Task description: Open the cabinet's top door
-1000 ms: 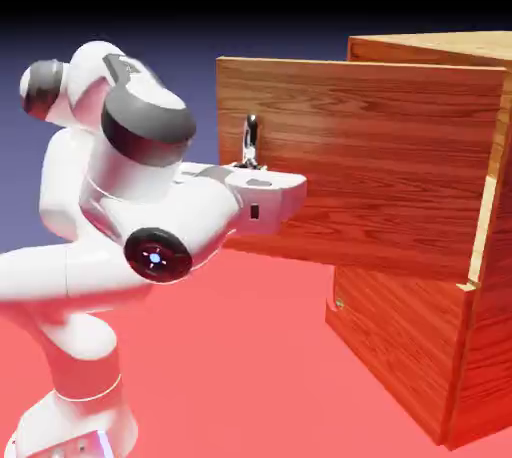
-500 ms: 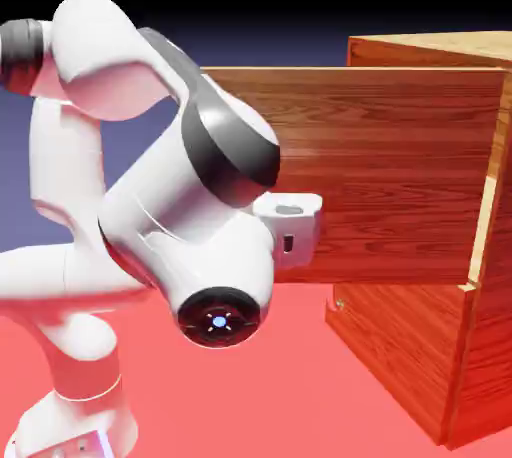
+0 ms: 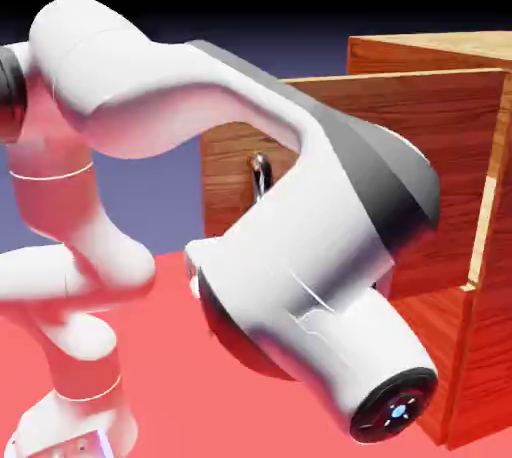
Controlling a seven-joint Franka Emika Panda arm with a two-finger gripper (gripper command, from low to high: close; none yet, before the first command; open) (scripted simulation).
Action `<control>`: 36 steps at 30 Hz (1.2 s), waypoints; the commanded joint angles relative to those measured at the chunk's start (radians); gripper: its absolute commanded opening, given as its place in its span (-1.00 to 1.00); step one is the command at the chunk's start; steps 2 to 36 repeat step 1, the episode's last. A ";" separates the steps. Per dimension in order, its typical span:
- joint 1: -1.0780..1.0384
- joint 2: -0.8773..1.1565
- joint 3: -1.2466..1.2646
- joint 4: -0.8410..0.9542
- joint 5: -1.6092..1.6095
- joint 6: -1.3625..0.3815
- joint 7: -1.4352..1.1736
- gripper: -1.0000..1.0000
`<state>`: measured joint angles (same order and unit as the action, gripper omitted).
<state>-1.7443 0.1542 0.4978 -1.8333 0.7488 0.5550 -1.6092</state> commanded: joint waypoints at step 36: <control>0.000 0.000 0.000 0.000 0.001 0.001 0.001 1.00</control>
